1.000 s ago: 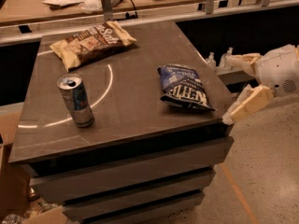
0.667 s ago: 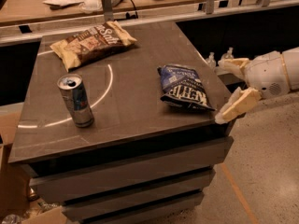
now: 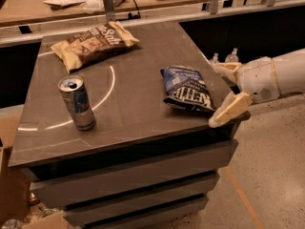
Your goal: Move blue chip bag near brown chip bag
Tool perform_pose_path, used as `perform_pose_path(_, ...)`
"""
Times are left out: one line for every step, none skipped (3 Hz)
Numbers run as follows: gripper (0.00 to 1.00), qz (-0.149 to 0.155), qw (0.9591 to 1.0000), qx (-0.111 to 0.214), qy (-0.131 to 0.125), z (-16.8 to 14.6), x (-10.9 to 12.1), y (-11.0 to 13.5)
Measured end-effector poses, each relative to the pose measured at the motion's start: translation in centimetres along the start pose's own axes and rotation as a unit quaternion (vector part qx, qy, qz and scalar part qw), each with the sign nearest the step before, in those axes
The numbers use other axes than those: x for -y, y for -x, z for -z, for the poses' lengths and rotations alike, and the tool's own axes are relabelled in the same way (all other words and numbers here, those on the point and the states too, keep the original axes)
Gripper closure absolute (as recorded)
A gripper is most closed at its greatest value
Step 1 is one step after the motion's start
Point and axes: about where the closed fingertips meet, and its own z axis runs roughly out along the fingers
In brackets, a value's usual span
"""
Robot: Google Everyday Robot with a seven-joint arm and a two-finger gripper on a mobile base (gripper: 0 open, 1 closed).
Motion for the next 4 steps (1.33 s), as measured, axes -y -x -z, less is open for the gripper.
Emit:
perform_pose_path(0.0,0.016,0.9998,0.0,-0.013,-1.6,-0.1,0.1)
perform_pose_path(0.0,0.023,0.9995,-0.005,-0.019,-2.9,0.4,-0.1)
perform_pose_path(0.16,0.029,0.9994,0.0,-0.018,-3.8,0.8,0.1)
perform_pose_path(0.41,0.037,0.9991,-0.002,-0.023,-4.2,1.2,0.3)
